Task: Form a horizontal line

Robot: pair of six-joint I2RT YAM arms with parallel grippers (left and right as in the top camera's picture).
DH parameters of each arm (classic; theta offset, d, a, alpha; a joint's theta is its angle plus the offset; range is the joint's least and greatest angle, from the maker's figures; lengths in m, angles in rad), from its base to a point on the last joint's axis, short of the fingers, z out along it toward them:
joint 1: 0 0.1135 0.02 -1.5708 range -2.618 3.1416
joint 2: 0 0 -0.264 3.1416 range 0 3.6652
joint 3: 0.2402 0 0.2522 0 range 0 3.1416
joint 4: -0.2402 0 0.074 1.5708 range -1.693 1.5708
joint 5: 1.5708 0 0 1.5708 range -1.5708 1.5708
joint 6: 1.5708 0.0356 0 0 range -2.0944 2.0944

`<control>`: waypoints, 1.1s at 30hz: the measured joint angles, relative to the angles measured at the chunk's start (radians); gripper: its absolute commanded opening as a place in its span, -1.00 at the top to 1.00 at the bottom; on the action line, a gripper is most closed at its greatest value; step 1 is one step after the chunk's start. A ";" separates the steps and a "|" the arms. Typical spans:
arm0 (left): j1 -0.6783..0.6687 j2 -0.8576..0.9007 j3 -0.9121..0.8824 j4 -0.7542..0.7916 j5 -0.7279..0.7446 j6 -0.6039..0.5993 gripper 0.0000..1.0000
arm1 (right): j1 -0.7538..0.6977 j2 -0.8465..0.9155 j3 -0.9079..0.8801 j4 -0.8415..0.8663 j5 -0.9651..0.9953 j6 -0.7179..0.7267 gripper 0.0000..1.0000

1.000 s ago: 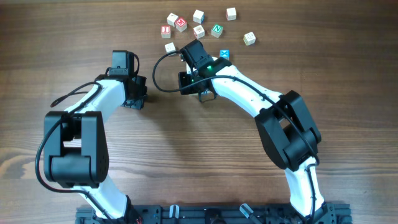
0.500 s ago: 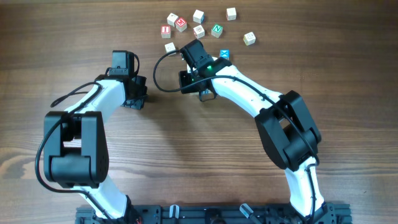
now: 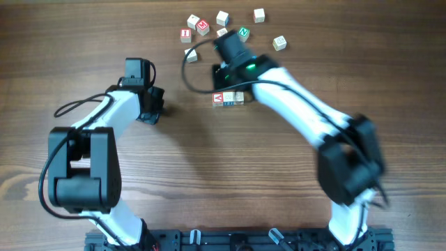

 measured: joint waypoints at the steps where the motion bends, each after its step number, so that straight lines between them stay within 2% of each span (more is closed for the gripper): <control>1: -0.004 -0.014 -0.013 -0.006 -0.019 0.020 0.92 | -0.018 -0.049 0.000 -0.020 0.023 0.000 0.91; 4: -0.032 -0.096 -0.079 -0.069 -0.092 0.128 0.92 | -0.114 -0.282 0.014 -0.117 0.105 -0.003 0.91; 6: -0.076 -0.211 -0.108 -0.126 -0.138 0.164 0.91 | -0.148 -0.373 0.022 -0.148 0.131 -0.008 0.91; 12: -0.233 -0.708 -0.097 -0.349 -0.294 0.218 0.92 | -0.169 -0.649 0.026 -0.305 0.211 -0.033 0.91; 16: -0.322 -0.943 -0.096 -0.474 -0.357 0.225 0.88 | -0.169 -0.798 0.025 -0.427 0.231 -0.034 0.91; 17: -0.344 -1.011 -0.096 -0.510 -0.371 0.227 0.74 | -0.169 -0.838 0.025 -0.462 0.236 -0.032 0.91; 18: -0.360 -1.066 -0.096 -0.546 -0.380 0.229 0.46 | -0.169 -0.878 0.026 -0.497 0.241 -0.024 0.91; 19: -0.374 -1.123 -0.096 -0.578 -0.389 0.233 -0.24 | -0.169 -0.915 0.025 -0.538 0.249 -0.016 0.89; 20: -0.383 -1.178 -0.096 -0.611 -0.395 0.231 -0.88 | -0.169 -0.954 0.025 -0.586 0.257 -0.005 0.80; 21: -0.388 -1.215 -0.096 -0.632 -0.397 0.237 -1.00 | -0.169 -0.983 0.025 -0.615 0.263 0.003 0.70; 25: -0.395 -1.381 -0.096 -0.690 -0.402 0.234 -1.00 | -0.169 -1.139 0.025 -0.723 0.281 0.032 0.23; 27: -0.395 -1.422 -0.096 -0.702 -0.402 0.233 -1.00 | -0.169 -1.197 0.026 -0.752 0.284 0.043 -0.40; 28: -0.396 -1.440 -0.096 -0.710 -0.402 0.233 -1.00 | -0.169 -1.227 0.026 -0.771 0.290 0.044 -0.49; 33: -0.396 -1.468 -0.096 -0.756 -0.397 0.233 -1.00 | -0.169 -1.360 0.026 -0.855 0.301 0.063 -0.67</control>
